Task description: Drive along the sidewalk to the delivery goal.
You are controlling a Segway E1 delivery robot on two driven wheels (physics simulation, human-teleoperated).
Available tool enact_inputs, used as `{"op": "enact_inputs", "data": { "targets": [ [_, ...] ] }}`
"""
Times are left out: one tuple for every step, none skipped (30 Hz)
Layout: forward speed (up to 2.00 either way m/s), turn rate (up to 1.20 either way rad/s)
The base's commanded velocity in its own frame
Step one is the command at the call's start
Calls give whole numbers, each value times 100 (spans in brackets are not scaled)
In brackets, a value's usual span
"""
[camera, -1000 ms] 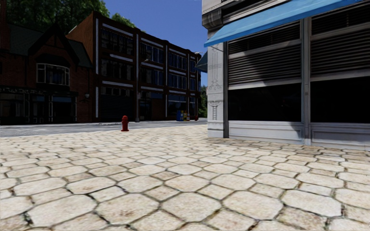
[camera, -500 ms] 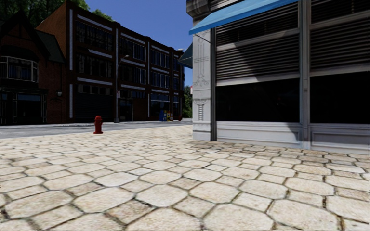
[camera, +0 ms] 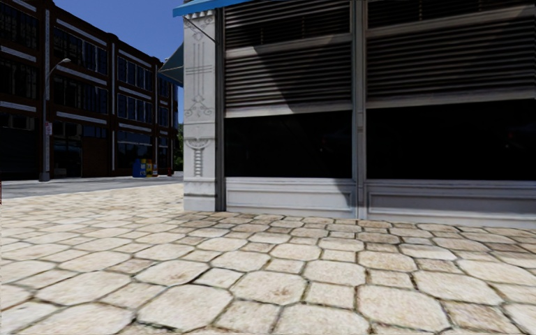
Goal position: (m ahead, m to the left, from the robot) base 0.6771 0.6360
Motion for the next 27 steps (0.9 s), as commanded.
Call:
{"op": "enact_inputs", "data": {
  "targets": [
    [175, 120],
    [175, 120],
    [175, 120],
    [175, 120],
    [175, 120],
    [175, 120],
    [175, 120],
    [175, 120],
    [175, 110],
    [175, 91],
    [175, 42],
    [175, 8],
    [175, 5],
    [175, 1],
    [175, 0],
    [175, 0],
    [175, 0],
    [171, 0],
    [153, 0],
    [123, 0],
    [83, 0],
    [0, 0],
    [0, 0],
    [0, 0],
    [0, 0],
    [0, 0],
    [0, 0]
  ]
}}
